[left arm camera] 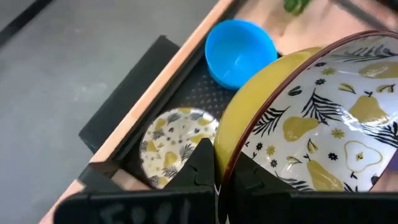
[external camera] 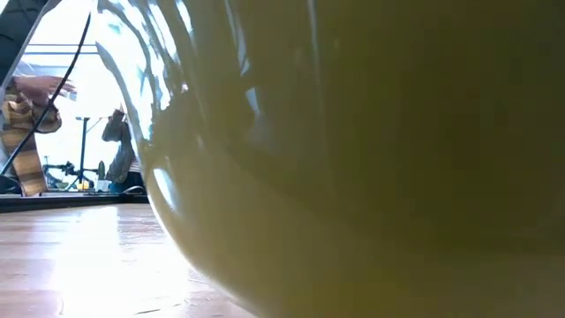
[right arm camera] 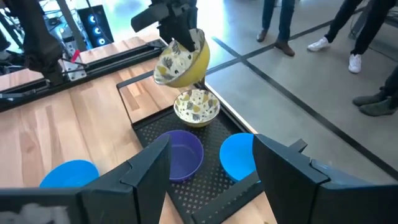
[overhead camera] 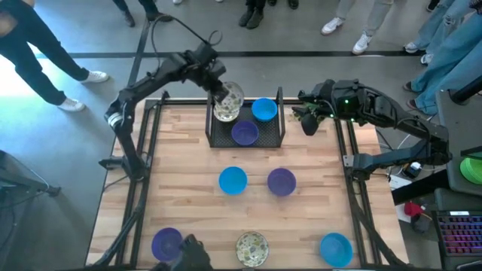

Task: Pick & Place Mini bowls
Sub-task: Stack the top white bowl on top of the white bowl on the shelf

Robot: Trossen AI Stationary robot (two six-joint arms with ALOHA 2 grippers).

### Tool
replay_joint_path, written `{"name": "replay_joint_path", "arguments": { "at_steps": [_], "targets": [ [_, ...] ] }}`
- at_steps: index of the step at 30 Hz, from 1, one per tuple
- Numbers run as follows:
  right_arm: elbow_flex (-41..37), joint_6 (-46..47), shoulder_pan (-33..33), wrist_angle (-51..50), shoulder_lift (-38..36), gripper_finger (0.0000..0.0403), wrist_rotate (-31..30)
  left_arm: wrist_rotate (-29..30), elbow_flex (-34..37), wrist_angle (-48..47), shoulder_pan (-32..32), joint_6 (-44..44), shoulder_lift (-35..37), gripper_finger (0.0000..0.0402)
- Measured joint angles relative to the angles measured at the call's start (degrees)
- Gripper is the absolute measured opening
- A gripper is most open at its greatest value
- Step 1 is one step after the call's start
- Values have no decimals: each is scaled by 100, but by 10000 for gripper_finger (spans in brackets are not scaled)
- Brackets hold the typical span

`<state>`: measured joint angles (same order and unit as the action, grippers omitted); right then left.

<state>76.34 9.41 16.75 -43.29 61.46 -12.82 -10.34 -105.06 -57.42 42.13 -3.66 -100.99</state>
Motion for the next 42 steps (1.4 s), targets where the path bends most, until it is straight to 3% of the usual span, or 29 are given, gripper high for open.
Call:
{"name": "replay_joint_path", "arguments": {
  "at_steps": [13,18,35,42],
  "targets": [
    [0,240,0,7,26,221,-17,100,-127,-190,140,-1376,-8,4],
    [0,289,0,9,26,221,-20,383,-222,-212,81,-1879,-68,4],
    [0,349,2,9,26,221,-68,693,-2984,-2198,-82,-2163,-2046,4],
    [0,347,2,7,26,221,-79,706,-2651,-2246,-136,-2324,-2236,4]
  ]
}}
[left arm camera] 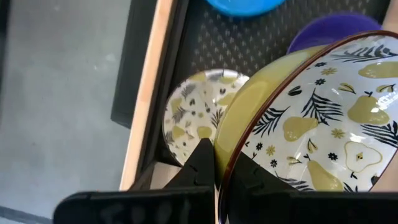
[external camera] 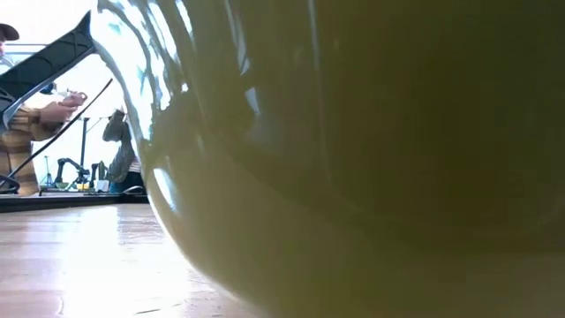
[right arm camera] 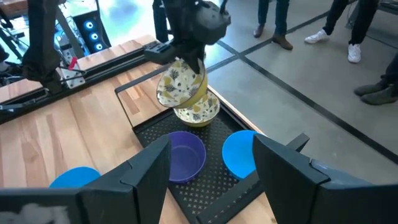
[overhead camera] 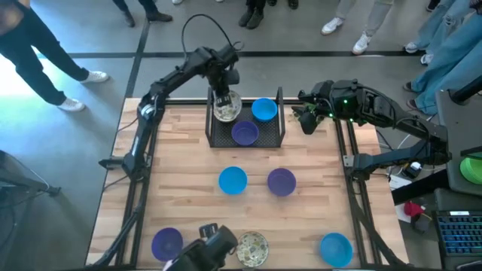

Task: Pick & Place Mini bowls
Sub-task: Stack the top white bowl on top of the white bowl on the shelf

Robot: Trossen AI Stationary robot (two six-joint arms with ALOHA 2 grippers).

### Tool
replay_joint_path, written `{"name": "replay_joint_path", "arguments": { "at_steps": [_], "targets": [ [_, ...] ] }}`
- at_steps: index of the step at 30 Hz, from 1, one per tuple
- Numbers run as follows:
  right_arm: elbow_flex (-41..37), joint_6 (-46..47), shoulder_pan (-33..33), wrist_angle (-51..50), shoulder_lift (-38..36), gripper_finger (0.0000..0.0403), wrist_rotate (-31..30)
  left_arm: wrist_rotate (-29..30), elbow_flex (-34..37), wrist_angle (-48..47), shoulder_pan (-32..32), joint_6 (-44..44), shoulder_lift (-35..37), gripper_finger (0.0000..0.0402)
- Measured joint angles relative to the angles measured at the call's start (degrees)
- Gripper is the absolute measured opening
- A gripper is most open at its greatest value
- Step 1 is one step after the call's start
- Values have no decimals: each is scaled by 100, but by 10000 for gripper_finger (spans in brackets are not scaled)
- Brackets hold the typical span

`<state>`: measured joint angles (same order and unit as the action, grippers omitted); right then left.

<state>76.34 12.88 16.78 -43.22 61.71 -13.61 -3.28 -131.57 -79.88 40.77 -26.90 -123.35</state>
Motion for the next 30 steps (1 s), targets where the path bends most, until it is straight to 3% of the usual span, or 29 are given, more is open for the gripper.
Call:
{"name": "replay_joint_path", "arguments": {
  "at_steps": [7,30],
  "targets": [
    [0,-4,0,0,0,221,0,431,268,413,0,57,-16,4],
    [0,-2,2,-9,0,221,2,500,1314,1215,11,-13,-16,4]
  ]
}}
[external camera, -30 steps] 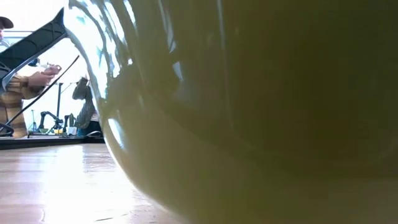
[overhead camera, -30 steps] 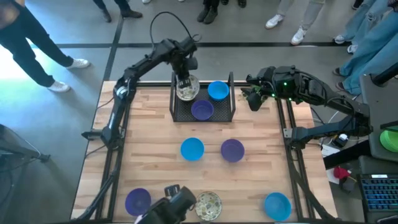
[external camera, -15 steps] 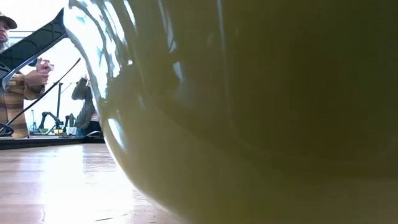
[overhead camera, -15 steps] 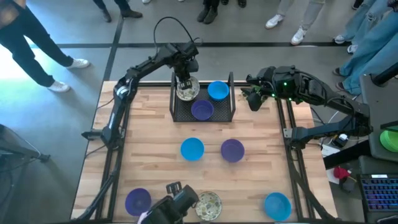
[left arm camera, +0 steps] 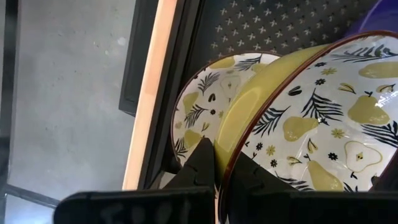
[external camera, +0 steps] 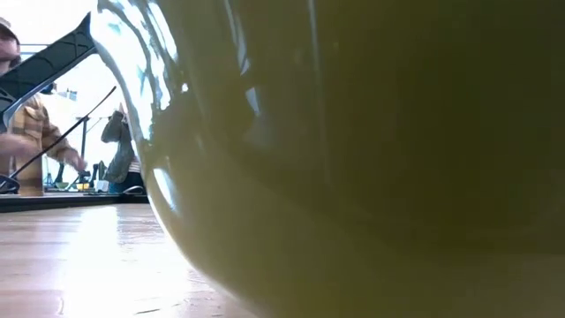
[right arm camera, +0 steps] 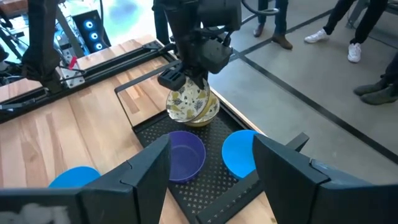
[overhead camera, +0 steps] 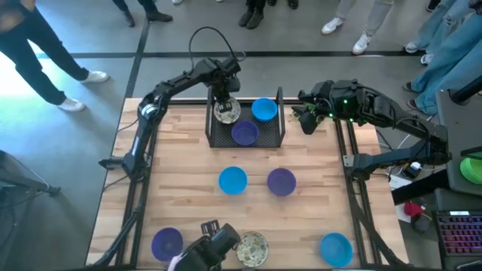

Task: Pick & Place Mini bowls
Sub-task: Stack the top white bowl on top of the white bowl on the shelf

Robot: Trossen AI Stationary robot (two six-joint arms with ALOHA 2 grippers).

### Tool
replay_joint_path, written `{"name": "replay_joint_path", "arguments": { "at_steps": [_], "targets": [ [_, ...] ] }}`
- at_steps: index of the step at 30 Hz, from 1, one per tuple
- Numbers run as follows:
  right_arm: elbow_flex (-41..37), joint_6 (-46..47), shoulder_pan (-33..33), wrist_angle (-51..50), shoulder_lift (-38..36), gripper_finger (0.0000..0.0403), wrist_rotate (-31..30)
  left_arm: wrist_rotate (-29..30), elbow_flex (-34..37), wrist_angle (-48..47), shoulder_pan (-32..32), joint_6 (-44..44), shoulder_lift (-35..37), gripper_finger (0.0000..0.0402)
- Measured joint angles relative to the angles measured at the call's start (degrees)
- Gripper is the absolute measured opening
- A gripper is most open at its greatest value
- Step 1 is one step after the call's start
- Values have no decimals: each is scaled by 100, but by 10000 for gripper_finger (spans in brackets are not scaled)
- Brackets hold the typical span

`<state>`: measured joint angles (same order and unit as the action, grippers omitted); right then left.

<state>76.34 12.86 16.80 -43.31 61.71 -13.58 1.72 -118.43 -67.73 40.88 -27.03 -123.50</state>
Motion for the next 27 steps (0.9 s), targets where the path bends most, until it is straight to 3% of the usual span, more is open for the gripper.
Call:
{"name": "replay_joint_path", "arguments": {
  "at_steps": [27],
  "targets": [
    [0,0,-1,-22,0,221,1,49,352,317,111,113,-66,3]
  ]
}}
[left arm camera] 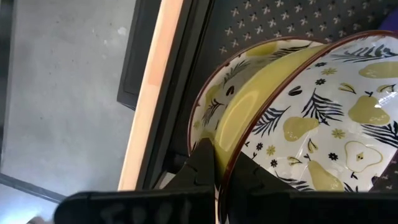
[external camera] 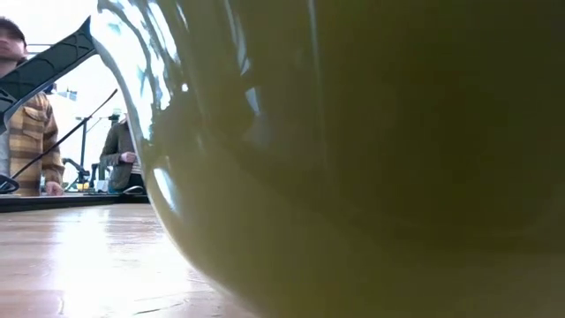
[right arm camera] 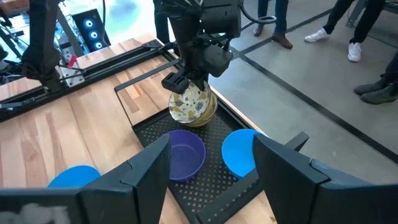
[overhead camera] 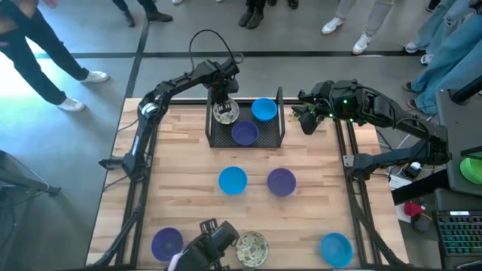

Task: Pick & Place Mini bowls
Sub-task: Stack the top white bowl on top of the white bowl on the shelf

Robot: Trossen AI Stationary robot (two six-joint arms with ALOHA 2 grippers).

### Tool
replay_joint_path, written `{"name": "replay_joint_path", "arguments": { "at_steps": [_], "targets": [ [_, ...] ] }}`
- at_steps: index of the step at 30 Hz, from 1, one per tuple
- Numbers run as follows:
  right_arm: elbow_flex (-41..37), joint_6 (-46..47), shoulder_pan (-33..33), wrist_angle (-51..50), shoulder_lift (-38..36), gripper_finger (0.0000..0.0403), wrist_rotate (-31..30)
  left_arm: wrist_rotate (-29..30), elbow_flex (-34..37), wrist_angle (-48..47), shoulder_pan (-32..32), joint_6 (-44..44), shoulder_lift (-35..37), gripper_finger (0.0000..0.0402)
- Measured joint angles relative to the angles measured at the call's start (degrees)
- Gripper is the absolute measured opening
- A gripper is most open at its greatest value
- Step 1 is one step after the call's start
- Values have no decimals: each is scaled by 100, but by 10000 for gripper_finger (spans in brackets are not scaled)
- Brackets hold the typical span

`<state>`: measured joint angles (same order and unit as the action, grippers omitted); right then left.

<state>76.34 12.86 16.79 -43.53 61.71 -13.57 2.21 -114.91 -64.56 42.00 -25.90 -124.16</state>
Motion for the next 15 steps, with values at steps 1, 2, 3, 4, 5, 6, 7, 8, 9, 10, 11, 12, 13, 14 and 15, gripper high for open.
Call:
{"name": "replay_joint_path", "arguments": {
  "at_steps": [1,2,3,4,5,6,7,8,9,10,11,12,13,14,15],
  "targets": [
    [0,0,1,0,0,221,1,3,0,8,0,-8,0,3],
    [0,0,1,1,0,221,0,1,7,23,0,-33,0,3],
    [0,0,0,0,0,221,0,-1,16,44,-2,-62,0,4],
    [0,0,1,0,0,221,-1,-1,20,61,-2,-85,0,8],
    [0,0,0,0,0,221,0,1,21,67,-2,-89,0,14],
    [0,0,1,0,0,221,1,1,31,73,-2,-89,0,20],
    [0,0,-1,0,0,221,1,0,53,100,-2,-89,0,25],
    [0,0,1,0,0,221,-1,-1,77,135,-2,-89,0,27],
    [0,0,1,0,0,221,-1,-1,99,142,-2,-87,0,28],
    [0,0,1,0,0,221,1,10,126,147,-2,-89,0,27],
    [0,0,-1,0,0,221,-1,5,154,152,-2,-87,0,25],
    [0,0,1,0,0,221,-1,3,177,166,-2,-89,0,22],
    [0,0,1,0,0,221,-1,8,182,172,-4,-88,0,19],
    [0,0,1,1,-1,221,-1,7,183,189,-4,-89,0,16],
    [0,0,-1,0,-2,221,-1,9,184,211,-4,-89,0,13]
  ]
}}
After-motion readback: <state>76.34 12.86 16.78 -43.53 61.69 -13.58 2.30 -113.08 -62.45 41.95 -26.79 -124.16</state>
